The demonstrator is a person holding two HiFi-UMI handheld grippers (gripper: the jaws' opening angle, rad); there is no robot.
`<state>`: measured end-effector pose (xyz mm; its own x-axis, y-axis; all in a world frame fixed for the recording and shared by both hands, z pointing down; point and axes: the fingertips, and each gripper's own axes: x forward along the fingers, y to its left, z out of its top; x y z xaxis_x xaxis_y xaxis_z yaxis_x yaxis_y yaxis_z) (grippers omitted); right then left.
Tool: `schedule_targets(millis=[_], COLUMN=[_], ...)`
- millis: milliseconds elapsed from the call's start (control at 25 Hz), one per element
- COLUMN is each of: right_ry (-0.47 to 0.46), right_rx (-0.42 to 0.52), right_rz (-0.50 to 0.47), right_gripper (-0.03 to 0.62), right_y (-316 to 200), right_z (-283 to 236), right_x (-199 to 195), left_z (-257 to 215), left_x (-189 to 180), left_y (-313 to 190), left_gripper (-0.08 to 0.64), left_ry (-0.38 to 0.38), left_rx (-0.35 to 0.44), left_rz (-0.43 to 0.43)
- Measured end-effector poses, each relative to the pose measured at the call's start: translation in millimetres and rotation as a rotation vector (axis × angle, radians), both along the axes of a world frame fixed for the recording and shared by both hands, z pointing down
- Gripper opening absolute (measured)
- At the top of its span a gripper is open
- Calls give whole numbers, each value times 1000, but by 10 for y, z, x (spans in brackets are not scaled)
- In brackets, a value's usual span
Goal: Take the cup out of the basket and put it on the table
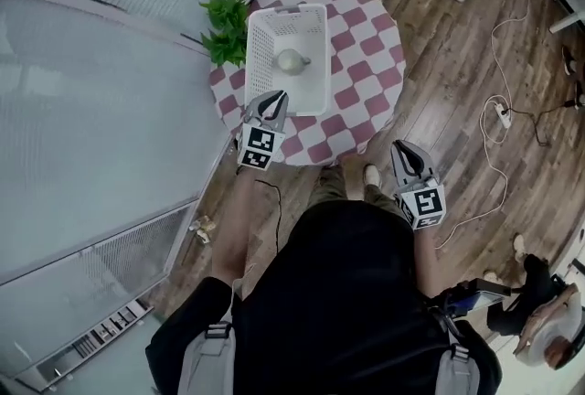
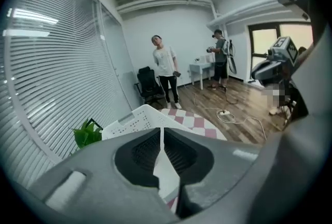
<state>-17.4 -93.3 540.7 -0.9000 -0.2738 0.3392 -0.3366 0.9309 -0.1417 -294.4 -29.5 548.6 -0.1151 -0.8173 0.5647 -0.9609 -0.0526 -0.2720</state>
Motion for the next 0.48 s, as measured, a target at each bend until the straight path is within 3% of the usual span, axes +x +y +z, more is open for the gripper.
schedule_targets(millis=[80, 280, 480], right_ry=[14, 47, 72], right_rx=[-9, -44, -67], right_rz=[41, 148, 243], right_gripper=[25, 25, 25], right_y=[-15, -73, -9], right_z=[26, 128, 214], right_x=[27, 123, 235], left_z=[154, 757, 1405], left_x=[-173, -422, -612], left_y=[-127, -486, -689], left_gripper=[20, 150, 155], left_ry=[9, 41, 6], left_rx=[-83, -373, -566], left_rz=[47, 197, 295])
